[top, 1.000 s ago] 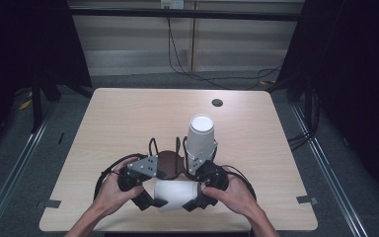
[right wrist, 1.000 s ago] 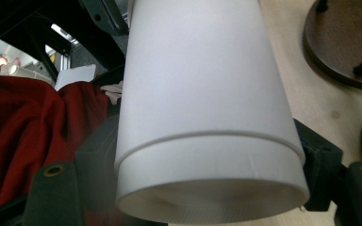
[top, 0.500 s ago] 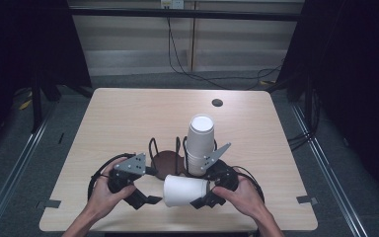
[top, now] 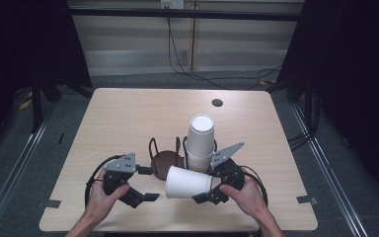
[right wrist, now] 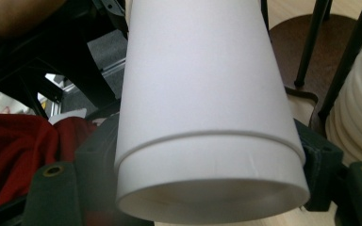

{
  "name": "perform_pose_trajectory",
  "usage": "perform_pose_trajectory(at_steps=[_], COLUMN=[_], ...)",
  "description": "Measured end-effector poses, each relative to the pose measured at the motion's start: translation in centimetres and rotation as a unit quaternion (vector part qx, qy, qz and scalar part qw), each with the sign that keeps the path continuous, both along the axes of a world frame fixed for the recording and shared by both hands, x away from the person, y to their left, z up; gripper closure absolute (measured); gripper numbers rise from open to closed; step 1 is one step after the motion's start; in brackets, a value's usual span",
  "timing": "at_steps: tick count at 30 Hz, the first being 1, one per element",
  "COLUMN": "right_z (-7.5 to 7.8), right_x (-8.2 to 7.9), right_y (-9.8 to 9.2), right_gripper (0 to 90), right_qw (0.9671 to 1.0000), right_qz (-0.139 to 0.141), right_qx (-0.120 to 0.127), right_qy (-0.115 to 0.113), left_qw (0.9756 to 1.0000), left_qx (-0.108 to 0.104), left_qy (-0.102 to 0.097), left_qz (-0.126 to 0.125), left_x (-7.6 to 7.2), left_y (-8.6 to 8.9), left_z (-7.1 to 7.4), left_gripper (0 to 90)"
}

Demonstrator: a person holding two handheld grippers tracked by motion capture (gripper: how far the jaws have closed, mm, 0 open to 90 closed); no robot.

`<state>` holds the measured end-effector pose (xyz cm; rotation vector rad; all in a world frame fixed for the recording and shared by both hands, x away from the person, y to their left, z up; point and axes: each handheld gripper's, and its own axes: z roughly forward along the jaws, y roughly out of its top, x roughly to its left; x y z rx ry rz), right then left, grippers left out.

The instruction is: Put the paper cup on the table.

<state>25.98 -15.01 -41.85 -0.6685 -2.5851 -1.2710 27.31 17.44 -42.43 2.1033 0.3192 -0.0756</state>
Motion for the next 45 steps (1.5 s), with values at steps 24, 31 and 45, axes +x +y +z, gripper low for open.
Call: perform_pose_trajectory(at_steps=[24, 31, 45], right_z=[0.4, 0.6, 0.4], right_x=[-0.1, -0.2, -0.3], right_y=[-0.3, -0.2, 0.7], right_gripper=[24.9, 24.8, 25.0], right_qw=[0.9938, 0.99, 0.9909], right_qz=[-0.006, 0.003, 0.018], right_qx=[0.106, 0.136, 0.128], right_qy=[-0.033, -0.038, -0.036], left_qw=[0.9979, 0.9932, 0.9897], left_qx=[-0.065, -0.116, -0.14], left_qy=[0.006, 0.01, -0.001], left_qz=[-0.004, -0.006, 0.028], left_x=[-1.2, -1.3, -0.9], left_y=[-0.8, -0.7, -0.6], left_z=[-0.3, 0.2, 0.5], left_gripper=[15.8, 15.7, 3.5])
